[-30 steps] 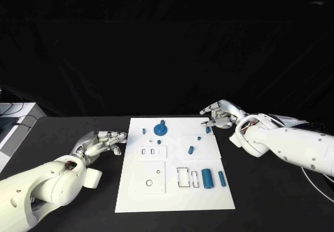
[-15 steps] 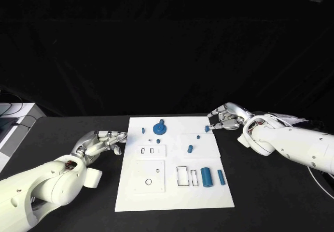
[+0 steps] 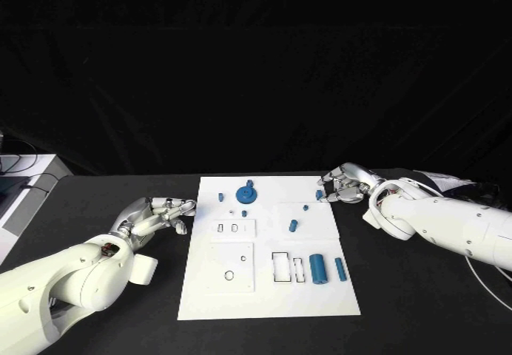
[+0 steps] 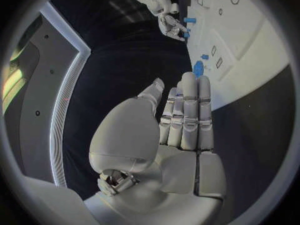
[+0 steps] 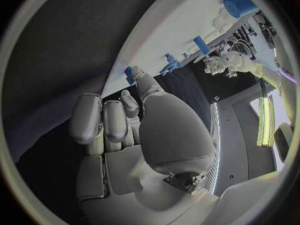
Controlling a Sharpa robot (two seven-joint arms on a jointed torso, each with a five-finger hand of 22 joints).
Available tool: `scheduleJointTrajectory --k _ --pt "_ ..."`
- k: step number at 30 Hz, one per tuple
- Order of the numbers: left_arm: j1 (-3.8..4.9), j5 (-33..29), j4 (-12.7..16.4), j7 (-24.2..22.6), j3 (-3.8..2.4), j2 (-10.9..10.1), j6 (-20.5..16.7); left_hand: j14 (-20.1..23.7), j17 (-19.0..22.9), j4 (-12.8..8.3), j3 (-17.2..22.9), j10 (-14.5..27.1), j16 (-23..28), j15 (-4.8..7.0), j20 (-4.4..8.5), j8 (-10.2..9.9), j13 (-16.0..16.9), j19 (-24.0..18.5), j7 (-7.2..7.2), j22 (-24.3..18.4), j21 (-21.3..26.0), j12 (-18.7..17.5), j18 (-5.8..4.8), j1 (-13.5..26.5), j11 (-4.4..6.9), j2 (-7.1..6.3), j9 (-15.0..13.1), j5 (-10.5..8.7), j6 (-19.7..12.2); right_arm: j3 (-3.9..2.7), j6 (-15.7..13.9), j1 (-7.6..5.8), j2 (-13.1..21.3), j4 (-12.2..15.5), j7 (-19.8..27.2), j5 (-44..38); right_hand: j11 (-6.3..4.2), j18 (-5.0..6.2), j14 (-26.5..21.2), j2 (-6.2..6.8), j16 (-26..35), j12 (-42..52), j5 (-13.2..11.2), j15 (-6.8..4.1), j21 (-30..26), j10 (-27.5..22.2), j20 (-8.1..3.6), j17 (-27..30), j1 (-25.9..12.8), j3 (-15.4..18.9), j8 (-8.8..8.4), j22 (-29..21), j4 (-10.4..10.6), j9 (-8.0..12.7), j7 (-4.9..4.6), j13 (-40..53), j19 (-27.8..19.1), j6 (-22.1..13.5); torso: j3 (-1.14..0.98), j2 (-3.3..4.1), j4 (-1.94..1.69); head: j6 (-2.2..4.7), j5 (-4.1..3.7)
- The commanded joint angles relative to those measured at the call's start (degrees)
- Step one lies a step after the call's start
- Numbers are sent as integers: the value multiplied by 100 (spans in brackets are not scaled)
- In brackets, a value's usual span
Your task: Assemble the parts on the task board
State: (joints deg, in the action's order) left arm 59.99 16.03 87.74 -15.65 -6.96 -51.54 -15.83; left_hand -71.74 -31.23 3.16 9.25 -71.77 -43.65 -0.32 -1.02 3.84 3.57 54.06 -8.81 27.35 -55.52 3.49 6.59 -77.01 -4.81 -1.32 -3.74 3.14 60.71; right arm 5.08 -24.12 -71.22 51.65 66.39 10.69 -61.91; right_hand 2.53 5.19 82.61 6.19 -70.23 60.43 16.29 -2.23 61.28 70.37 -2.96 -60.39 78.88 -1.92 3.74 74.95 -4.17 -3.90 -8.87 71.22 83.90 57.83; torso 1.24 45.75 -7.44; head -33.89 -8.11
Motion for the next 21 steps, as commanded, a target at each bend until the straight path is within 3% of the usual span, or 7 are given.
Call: scheduleJointTrajectory --k 1,8,21 --pt "-4 -22 18 -77 -4 2 100 -3 7 6 -41 15 19 6 12 -15 1 -25 25 -7 25 5 62 -24 29 -39 2 2 7 1 130 26 -34 -28 -104 -151 -21 73 11 -13 -3 43 37 24 29 -3 31 -12 -43 -12 0 826 41 -6 14 10 288 49 5 -1 -2 -19 13" --pt "-4 -22 15 -71 -4 -3 101 -5 3 1 -46 16 13 6 14 -16 1 -21 23 -9 20 5 62 -27 29 -30 3 3 6 1 172 50 -91 -67 -139 -176 -28 72 13 -58 -7 64 88 18 32 14 26 -21 -67 -33 3 827 57 -7 22 21 291 97 3 -1 3 -36 13" --pt "-5 -22 10 -50 -4 -10 95 -7 2 -2 -49 21 8 6 15 -17 0 -19 18 -11 16 5 63 -31 27 -22 3 2 2 1 303 61 -136 -91 -164 -185 -106 36 21 -402 7 147 86 -64 62 122 -45 -30 -203 -349 8 832 -153 0 133 117 293 465 0 0 9 -51 25"
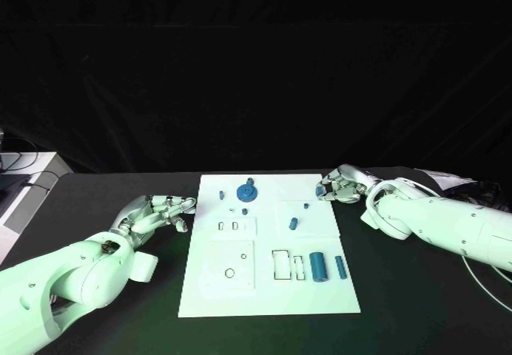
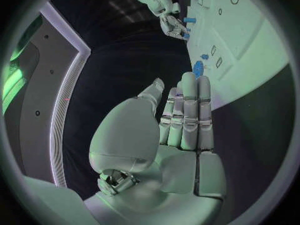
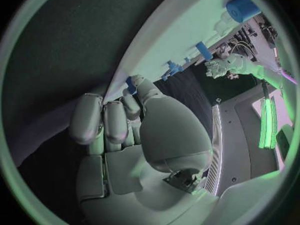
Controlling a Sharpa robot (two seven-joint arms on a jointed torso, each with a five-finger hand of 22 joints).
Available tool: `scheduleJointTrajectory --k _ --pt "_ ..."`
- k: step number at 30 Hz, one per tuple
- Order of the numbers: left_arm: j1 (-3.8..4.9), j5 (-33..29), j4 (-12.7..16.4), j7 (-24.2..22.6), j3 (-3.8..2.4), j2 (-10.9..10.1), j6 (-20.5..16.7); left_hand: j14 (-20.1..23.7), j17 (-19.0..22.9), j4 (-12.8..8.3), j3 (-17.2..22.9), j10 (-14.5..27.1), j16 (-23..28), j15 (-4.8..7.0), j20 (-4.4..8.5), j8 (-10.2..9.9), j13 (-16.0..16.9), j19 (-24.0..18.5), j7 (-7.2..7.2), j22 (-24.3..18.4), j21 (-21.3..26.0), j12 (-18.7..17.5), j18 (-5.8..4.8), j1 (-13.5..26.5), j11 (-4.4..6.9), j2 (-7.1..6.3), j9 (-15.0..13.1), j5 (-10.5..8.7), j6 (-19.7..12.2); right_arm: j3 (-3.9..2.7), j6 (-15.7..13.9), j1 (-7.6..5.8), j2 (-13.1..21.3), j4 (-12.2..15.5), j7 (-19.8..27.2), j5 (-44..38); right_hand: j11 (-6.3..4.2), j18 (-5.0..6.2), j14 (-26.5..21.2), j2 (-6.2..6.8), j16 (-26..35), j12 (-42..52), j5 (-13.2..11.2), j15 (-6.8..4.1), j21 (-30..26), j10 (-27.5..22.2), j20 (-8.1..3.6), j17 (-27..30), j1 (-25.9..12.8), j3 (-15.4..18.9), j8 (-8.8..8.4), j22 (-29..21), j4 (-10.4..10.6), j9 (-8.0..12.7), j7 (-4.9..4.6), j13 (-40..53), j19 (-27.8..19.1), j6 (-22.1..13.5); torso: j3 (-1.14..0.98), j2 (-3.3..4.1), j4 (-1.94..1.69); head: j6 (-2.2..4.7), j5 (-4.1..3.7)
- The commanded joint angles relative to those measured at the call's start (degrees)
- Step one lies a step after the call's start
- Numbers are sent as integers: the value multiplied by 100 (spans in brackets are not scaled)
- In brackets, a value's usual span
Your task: Assemble the parts on the task board
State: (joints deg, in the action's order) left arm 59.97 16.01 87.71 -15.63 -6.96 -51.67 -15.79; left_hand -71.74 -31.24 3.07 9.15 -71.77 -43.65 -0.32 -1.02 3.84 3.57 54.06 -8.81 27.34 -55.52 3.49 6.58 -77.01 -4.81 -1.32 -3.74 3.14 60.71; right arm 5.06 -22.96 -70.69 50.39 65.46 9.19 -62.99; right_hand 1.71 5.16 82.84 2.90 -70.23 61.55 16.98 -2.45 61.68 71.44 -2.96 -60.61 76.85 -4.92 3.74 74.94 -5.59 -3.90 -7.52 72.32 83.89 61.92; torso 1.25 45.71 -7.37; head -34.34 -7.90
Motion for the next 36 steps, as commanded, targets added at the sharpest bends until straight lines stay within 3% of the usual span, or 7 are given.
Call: scheduleJointTrajectory --k 1,13,20,26,36 --pt "-3 -20 13 -50 -4 1 89 -7 2 8 -40 22 8 6 15 -17 0 -19 18 -10 16 5 64 -31 27 -22 3 2 2 3 196 9 -12 4 -12 -76 -30 35 0 -91 9 38 14 -49 25 22 -53 -9 -9 -76 3 834 -32 3 5 15 294 83 -1 3 1 -4 8" --pt "-3 -20 12 -27 -4 -7 85 -6 3 7 -44 35 7 2 14 -18 0 -18 3 -12 13 5 65 -30 19 -22 4 3 -15 3 155 10 -27 34 19 -46 -95 -1 10 -327 26 73 -83 -115 45 106 -121 -31 -128 -433 19 838 -198 -3 111 107 295 323 1 1 0 -29 -3" --pt "-3 -20 11 -18 -4 -13 84 -6 3 7 -45 37 7 1 14 -18 0 -18 1 -12 13 5 65 -30 18 -23 4 2 -18 1 -190 10 -17 111 -20 144 -128 -18 20 -318 10 118 8 -142 78 179 -151 -58 -226 -379 31 844 -142 -8 166 156 307 427 -1 2 -1 -27 5" --pt "-3 -20 -6 -13 -4 -13 88 -6 3 7 -45 37 7 1 14 -18 0 -18 1 -12 13 5 65 -30 18 -23 4 2 -18 -18 -358 -22 16 330 -205 382 -133 -18 20 -309 11 114 73 -141 65 188 -156 -60 -234 -350 26 839 -125 -6 164 170 309 434 -1 -10 -2 -36 35" --pt "-4 -20 -29 4 -4 -5 95 -6 3 7 -45 37 7 1 14 -18 0 -18 1 -12 13 5 65 -30 18 -23 4 2 -18 -30 -495 -262 -18 914 -954 354 -128 -13 19 -329 16 91 31 -135 38 178 -154 -60 -233 -322 24 833 -113 -5 155 177 309 420 10 -9 6 -33 61"
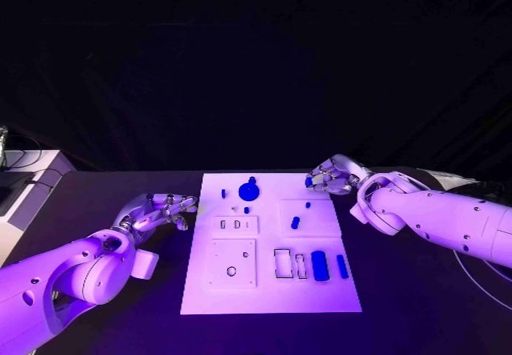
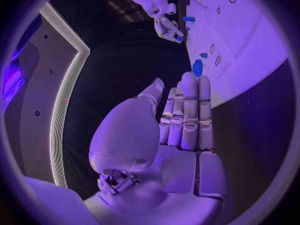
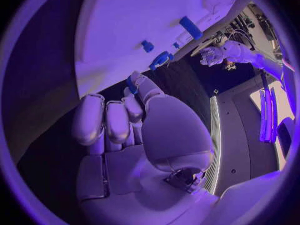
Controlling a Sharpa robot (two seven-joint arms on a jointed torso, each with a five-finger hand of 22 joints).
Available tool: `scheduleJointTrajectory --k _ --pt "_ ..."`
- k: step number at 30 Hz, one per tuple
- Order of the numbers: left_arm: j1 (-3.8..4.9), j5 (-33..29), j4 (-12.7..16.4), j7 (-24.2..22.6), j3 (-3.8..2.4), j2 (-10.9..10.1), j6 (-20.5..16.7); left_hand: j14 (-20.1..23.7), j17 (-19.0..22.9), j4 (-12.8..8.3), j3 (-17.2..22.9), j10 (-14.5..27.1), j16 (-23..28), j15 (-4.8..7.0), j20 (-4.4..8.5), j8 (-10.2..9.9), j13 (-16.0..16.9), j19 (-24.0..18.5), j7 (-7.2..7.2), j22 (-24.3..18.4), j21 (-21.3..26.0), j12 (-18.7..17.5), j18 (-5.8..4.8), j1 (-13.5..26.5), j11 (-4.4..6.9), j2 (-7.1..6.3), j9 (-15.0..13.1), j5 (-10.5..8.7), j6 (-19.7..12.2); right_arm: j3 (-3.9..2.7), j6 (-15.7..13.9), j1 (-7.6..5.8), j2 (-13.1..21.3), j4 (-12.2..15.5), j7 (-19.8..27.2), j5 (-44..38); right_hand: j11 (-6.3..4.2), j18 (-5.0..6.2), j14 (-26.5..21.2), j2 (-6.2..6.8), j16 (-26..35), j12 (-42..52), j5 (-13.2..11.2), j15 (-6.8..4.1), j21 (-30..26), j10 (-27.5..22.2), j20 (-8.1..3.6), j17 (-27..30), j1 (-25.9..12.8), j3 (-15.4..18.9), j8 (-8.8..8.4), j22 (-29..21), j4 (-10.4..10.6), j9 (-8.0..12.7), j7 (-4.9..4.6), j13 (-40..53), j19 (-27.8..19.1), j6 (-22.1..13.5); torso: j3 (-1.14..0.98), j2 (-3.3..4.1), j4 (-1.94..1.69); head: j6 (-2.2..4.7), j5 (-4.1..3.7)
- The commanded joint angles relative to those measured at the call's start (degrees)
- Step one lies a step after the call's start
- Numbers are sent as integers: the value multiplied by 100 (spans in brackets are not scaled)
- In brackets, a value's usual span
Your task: Assemble the parts on the task board
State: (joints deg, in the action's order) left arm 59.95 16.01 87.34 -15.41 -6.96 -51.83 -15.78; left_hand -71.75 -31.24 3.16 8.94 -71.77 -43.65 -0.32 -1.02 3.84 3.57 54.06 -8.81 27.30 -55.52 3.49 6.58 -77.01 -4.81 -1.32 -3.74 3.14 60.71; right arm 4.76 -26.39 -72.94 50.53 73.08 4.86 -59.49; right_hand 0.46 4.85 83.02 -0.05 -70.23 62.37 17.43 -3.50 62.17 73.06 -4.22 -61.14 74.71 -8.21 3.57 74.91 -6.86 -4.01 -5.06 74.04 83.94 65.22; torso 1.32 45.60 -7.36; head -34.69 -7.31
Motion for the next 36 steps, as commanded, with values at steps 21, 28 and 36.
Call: scheduleJointTrajectory --k 21,28,36 --pt "-3 -20 -7 -8 -4 80 124 -5 4 -6 -29 41 4 0 10 -15 1 -19 5 -13 10 7 69 -37 19 -16 3 3 -23 154 -259 -35 -1038 928 -1832 -886 -10 20 -2 -4 52 -32 136 -41 -61 -3 -33 23 -43 40 51 827 -7 4 -77 7 298 108 53 -54 -5 -102 161" --pt "-3 -20 -4 -5 -4 81 130 -5 4 -6 -29 41 4 0 10 -15 1 -19 5 -13 10 7 69 -37 19 -16 3 3 -23 184 -275 85 -1112 1187 -2171 -1332 -10 20 0 -3 60 -28 122 -39 -62 1 -34 32 -62 44 50 827 -10 4 -79 11 303 108 56 -56 -13 -133 182" --pt "-3 -20 -4 9 -4 79 145 -5 4 -6 -29 41 4 0 10 -15 1 -19 5 -13 10 7 69 -37 19 -16 3 3 -23 194 -283 213 -1117 1386 -2330 -1540 -11 19 3 44 60 -29 119 -38 -57 6 -34 34 -101 75 49 829 -1 5 -78 11 308 111 43 -50 -5 -171 201"
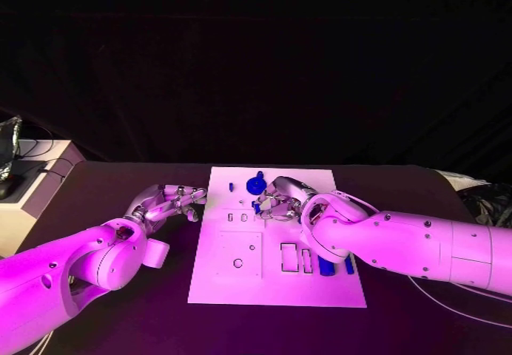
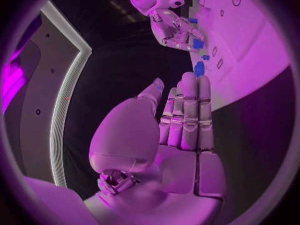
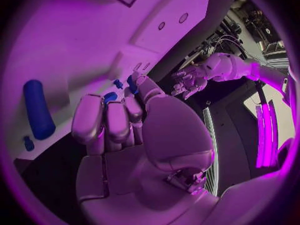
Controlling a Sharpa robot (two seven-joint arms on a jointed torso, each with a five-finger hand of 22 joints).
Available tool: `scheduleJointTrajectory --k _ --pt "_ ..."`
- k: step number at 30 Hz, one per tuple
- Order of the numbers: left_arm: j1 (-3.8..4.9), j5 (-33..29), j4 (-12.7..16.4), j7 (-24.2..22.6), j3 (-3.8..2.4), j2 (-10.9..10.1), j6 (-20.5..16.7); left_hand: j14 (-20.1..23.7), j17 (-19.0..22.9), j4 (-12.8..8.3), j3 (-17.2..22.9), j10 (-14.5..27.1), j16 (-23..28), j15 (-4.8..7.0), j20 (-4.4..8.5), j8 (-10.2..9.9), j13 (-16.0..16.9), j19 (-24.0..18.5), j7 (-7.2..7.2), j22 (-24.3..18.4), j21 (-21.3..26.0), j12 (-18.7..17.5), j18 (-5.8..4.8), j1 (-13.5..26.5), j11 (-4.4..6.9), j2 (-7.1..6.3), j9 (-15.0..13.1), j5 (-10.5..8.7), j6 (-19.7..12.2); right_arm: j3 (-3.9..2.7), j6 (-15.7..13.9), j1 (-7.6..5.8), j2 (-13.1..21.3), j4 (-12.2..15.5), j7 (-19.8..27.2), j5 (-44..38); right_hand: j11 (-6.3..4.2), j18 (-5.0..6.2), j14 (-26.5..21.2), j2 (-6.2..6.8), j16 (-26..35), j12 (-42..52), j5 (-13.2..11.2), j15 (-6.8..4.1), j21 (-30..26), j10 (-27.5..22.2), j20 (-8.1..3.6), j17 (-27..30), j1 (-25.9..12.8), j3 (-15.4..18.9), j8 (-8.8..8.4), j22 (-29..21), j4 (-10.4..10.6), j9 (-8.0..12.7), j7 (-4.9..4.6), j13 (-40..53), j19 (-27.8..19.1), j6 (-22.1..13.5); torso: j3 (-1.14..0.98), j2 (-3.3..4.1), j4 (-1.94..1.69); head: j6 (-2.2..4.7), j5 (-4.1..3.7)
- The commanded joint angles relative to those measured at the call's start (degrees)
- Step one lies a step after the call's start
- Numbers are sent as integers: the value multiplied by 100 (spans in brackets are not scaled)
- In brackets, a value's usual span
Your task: Assemble the parts on the task board
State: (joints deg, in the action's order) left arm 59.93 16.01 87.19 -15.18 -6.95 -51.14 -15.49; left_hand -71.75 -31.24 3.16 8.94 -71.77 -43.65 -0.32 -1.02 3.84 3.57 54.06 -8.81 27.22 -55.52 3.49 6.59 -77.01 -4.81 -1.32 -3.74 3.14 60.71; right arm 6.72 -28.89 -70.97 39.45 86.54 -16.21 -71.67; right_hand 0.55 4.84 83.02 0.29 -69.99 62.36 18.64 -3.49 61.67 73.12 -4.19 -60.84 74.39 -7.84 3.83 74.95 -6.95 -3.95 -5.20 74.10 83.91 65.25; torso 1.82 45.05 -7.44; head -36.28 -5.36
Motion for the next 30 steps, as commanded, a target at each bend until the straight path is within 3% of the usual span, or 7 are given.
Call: scheduleJointTrajectory --k 1,10,14,30 --pt "-1 -20 12 -12 -4 11 119 -5 5 -6 -29 41 4 0 10 -15 1 -19 5 -6 10 7 69 -37 19 -16 3 3 -23 -1 -34 28 -12 56 -230 -338 -20 20 3 10 36 -28 -1 -39 -7 -1 -37 4 -69 38 23 826 9 -1 -64 5 311 108 -9 7 3 -18 11" --pt "-1 -20 7 -3 -4 9 129 -5 5 -6 -29 41 4 0 10 -15 1 -19 5 -6 10 7 69 -37 19 -16 3 3 -23 6 57 78 -12 136 -312 -555 -22 22 5 10 31 -20 3 -39 -14 7 -37 2 -76 41 24 825 21 -1 -62 11 313 113 4 -1 -6 -50 2" --pt "-1 -20 6 -2 -4 5 130 -5 5 -6 -29 41 4 0 10 -15 1 -19 5 -6 10 7 69 -37 19 -16 3 3 -23 9 68 87 -13 111 -364 -675 -21 22 4 14 33 -21 -2 -39 -13 7 -37 6 -83 46 22 825 26 0 -62 10 314 111 -1 -2 8 -53 13" --pt "-2 -20 -1 0 -4 4 138 -5 6 -1 -44 47 0 0 9 -16 1 -22 6 -15 3 6 69 -31 17 -15 3 2 -26 11 8 106 -1 112 -622 -1005 -25 22 3 31 35 -22 31 -39 -15 14 -37 12 -77 43 23 826 36 -1 -61 12 317 118 -2 2 7 -59 0"
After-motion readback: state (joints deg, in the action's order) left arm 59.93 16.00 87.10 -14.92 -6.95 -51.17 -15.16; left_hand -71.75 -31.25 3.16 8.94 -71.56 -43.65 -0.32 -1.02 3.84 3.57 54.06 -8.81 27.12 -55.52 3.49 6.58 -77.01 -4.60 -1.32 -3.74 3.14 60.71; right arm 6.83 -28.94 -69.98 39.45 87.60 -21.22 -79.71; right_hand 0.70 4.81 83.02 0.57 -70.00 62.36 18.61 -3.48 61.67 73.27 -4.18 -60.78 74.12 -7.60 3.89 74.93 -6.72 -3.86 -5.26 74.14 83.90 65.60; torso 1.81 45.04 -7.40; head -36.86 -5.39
